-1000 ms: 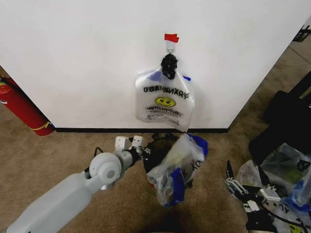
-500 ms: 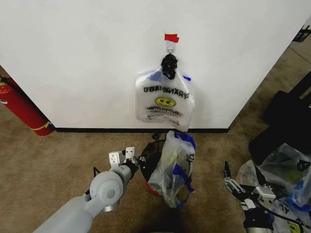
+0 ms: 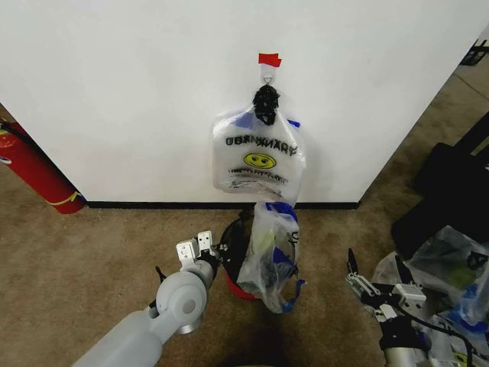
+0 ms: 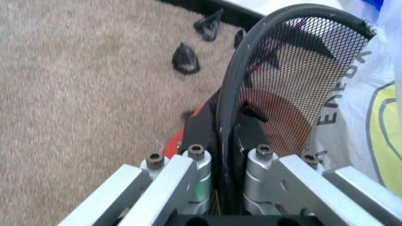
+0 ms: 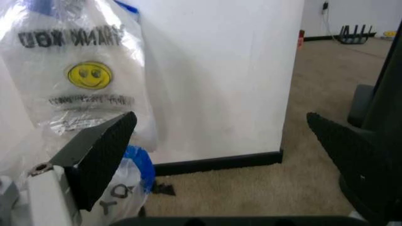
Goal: Pick up the garbage bag from the wall and place it over the trash bin.
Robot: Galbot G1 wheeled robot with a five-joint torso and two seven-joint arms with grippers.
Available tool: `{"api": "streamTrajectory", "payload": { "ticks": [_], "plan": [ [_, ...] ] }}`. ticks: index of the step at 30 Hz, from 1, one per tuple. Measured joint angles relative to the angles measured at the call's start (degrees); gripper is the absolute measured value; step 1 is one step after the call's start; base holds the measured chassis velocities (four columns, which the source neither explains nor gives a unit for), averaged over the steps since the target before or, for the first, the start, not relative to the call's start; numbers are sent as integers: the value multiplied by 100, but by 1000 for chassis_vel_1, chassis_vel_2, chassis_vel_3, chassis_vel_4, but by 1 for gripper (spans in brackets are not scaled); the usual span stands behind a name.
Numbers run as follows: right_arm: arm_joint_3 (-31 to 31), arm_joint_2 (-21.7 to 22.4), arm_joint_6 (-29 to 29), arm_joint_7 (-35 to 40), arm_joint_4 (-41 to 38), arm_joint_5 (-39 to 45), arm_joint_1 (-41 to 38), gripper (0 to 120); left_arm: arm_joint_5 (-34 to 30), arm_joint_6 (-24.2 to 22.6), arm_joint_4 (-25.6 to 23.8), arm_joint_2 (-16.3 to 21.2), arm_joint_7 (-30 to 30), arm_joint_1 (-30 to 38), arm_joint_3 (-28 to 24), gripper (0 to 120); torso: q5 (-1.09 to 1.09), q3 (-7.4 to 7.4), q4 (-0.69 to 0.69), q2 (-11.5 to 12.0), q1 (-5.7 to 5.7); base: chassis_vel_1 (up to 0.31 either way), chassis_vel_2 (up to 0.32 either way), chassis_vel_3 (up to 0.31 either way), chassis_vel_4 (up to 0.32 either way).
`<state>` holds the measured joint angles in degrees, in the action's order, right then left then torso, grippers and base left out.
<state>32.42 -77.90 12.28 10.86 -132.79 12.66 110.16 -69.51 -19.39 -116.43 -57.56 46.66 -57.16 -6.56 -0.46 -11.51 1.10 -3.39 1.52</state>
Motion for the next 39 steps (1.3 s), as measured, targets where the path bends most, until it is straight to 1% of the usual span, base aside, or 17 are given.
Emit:
{"api": "streamTrajectory", "payload": {
  "ticks": [4,10,11,13,17,18,22,24,26,27,28,30,32,33,34,36,39],
  "plan": [
    [-20,46,-107,54,-18,15,-43,100,0,10,-8,11,-55,-70,50,3,0,0,1,0,0,0,0,0,0],
    [-13,184,-201,95,-51,123,-67,100,176,-218,-187,206,-166,-196,220,27,-1,0,1,0,0,0,0,0,0],
    [-13,184,-201,95,-51,123,-67,100,176,-218,-187,206,-166,-196,220,27,-1,0,1,0,0,0,0,0,0],
    [-13,215,-223,103,-50,154,-81,100,271,-316,-310,292,-191,-256,297,36,0,0,0,0,0,0,0,0,0],
    [-14,229,-256,142,-21,174,-134,100,509,-425,-678,469,-271,-297,464,52,-1,0,0,0,0,0,0,0,0],
    [-14,229,-256,142,-21,174,-134,100,509,-425,-678,469,-271,-297,464,52,-1,0,0,0,0,0,0,0,0],
    [-4,275,-292,184,86,209,-200,100,690,-657,-1311,812,-340,-66,562,71,0,0,1,0,0,0,0,0,0],
    [0,280,-307,195,114,216,-221,100,790,-764,-1411,880,-394,9,527,74,1,0,0,0,0,0,0,0,0],
    [-2,267,-369,230,219,219,-315,100,1083,-1025,-1621,1019,-679,221,337,82,0,0,1,0,0,0,0,0,0],
    [-6,247,-383,245,259,215,-352,100,1133,-1104,-1677,1048,-783,297,265,84,-1,0,0,0,0,0,0,0,0],
    [-11,183,-411,269,349,195,-431,100,1139,-1249,-1789,1089,-960,490,98,90,0,0,0,0,0,0,0,0,0],
    [-31,29,-507,318,443,186,-561,100,725,-1492,-1960,1110,-1104,963,-184,97,1,0,1,0,0,0,0,0,0],
    [-41,-3,-533,327,458,183,-582,100,470,-1573,-1982,1105,-1074,1176,-318,98,1,0,0,0,0,0,0,0,0],
    [-55,-30,-552,332,471,172,-598,100,229,-1644,-1980,1088,-1011,1415,-496,100,0,0,0,0,0,0,0,0,0],
    [-66,-49,-564,335,496,155,-609,100,-55,-1732,-1909,1051,-890,1810,-807,100,-2,0,0,0,0,0,0,0,0],
    [-71,-47,-570,336,508,151,-606,100,-322,-1815,-1698,978,-708,2306,-1264,100,2,0,3,0,0,0,0,0,0],
    [-60,-40,-570,336,531,148,-590,100,-477,-1877,-1261,804,-437,2834,-1792,100,0,-1,3,0,1,0,0,0,0]
  ]
}}
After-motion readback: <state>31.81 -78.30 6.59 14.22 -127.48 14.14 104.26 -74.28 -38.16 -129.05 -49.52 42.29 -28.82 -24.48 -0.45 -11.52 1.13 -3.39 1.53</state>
